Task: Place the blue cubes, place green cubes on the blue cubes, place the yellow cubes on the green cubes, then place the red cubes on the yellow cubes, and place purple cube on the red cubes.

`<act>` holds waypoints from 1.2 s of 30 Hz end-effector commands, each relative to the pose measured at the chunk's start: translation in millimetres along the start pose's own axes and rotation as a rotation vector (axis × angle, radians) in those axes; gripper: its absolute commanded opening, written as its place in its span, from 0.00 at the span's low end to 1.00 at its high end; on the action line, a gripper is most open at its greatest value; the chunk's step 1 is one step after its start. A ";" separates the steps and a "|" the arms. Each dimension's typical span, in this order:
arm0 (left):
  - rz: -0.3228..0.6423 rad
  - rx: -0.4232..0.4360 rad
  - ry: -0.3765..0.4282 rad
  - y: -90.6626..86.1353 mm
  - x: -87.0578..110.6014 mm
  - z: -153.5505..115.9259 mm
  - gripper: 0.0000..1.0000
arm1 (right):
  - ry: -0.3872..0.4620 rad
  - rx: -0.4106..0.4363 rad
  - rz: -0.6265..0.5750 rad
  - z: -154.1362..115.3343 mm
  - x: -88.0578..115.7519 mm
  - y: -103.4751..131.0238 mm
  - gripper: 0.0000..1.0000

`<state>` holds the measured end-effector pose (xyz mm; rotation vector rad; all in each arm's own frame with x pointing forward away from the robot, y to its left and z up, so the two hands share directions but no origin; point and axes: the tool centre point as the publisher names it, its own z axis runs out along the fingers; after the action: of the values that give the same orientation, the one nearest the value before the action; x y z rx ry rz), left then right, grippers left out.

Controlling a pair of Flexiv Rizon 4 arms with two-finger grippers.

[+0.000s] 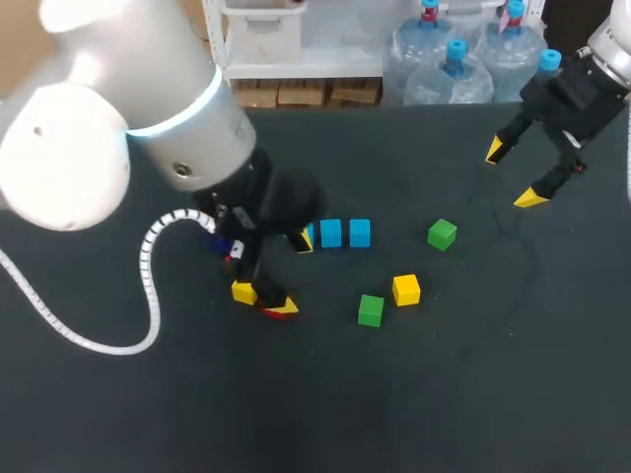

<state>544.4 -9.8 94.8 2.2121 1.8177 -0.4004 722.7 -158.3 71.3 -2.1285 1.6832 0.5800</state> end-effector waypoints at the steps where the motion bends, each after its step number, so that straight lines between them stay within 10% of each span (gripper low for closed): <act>1: 0.010 0.016 0.001 8.9 -12.6 17.6 1.00 | -0.001 0.000 -0.001 0.3 0.1 -0.2 1.00; 36: -0.033 0.012 0.003 27.0 -33.8 92.6 1.00 | -0.001 0.000 -0.001 0.3 0.1 -0.2 1.00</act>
<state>556.6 -76.2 25.5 2.1927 1.8586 -0.4112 722.7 -158.3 71.3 -2.1285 1.6832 0.5800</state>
